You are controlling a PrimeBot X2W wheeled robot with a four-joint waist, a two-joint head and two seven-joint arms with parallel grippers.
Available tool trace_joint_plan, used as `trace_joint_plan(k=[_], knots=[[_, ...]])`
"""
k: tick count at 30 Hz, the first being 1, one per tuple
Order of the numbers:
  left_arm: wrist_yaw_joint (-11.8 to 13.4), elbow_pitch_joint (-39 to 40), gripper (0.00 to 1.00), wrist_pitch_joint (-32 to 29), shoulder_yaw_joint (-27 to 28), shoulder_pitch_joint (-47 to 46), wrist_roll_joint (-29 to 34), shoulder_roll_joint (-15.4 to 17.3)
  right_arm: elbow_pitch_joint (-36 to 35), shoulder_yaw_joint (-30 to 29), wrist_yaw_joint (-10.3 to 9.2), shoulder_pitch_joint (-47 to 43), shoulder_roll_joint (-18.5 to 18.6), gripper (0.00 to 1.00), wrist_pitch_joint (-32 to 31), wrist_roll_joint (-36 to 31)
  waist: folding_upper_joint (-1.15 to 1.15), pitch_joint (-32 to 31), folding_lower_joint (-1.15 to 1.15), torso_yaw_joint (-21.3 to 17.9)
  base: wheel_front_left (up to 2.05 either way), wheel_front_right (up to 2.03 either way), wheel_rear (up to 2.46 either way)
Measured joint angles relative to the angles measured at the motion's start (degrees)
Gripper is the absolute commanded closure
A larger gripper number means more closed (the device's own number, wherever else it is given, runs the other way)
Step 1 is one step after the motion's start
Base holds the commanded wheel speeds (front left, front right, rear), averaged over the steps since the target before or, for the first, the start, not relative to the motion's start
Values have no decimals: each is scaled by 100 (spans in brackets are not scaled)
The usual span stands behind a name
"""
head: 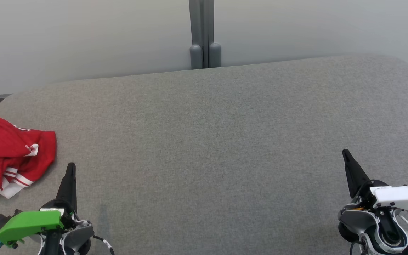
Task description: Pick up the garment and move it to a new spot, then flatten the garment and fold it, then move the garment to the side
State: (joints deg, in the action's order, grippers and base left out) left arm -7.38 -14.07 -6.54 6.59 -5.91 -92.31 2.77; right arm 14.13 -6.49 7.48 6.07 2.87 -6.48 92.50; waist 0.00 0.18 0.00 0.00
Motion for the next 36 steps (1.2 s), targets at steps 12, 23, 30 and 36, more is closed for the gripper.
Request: trace_joint_plan(k=[12,23,30,36], knots=[[0,0,100,0,0,0,0,0,0,0,0,0,0,100,0,0,0,0,0,0,0,0,0],[19,-186,0,158,-175,177,11,-51,126,79,-2,-222,-49,0,155,-100,0,7,0,-2,0,0,0],[19,-63,0,369,-411,102,265,-11,53,218,-2,-216,48,0,359,-548,0,11,0,-5,0,0,0],[20,53,0,521,-474,52,861,20,-56,194,-2,-214,66,0,511,-1290,0,12,0,-5,0,0,0]])
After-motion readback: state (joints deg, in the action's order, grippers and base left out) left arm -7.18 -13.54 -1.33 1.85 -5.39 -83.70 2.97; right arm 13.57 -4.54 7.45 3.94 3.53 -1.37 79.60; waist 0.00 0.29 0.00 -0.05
